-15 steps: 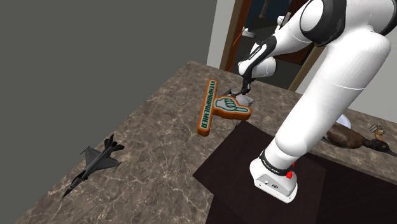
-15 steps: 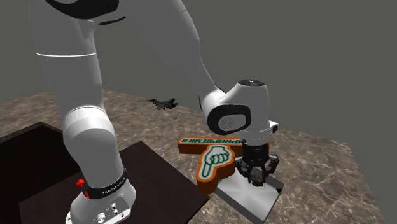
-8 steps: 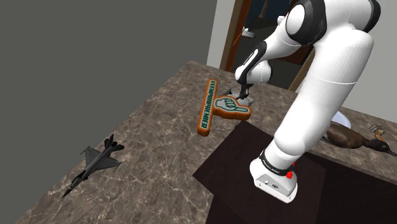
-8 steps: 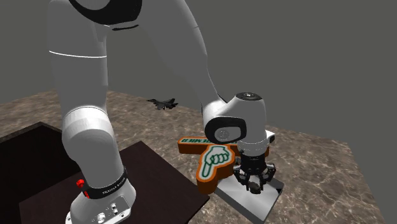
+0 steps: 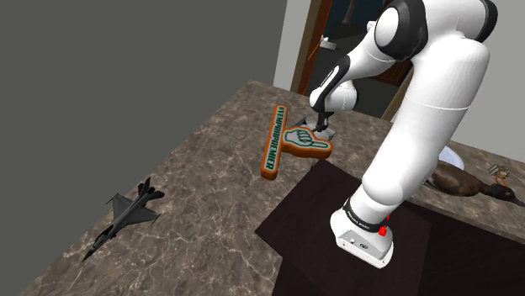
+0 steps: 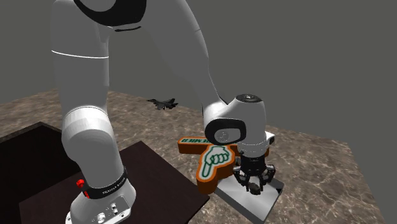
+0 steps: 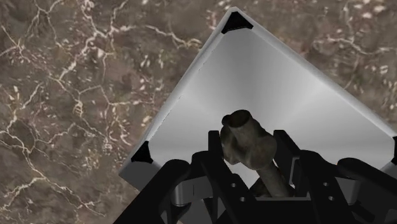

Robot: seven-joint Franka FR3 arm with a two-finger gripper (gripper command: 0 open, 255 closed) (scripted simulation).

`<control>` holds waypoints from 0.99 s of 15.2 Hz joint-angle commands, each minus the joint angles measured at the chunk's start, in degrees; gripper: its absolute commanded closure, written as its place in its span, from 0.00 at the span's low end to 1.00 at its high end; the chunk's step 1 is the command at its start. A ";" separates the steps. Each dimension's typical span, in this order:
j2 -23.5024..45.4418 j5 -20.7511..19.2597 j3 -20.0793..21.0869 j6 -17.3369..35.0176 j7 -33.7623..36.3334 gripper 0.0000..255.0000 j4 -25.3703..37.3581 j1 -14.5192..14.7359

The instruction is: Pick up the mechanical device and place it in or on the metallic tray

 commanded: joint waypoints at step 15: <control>-9.91 -12.70 -6.51 -7.40 9.19 0.00 -1.38 5.16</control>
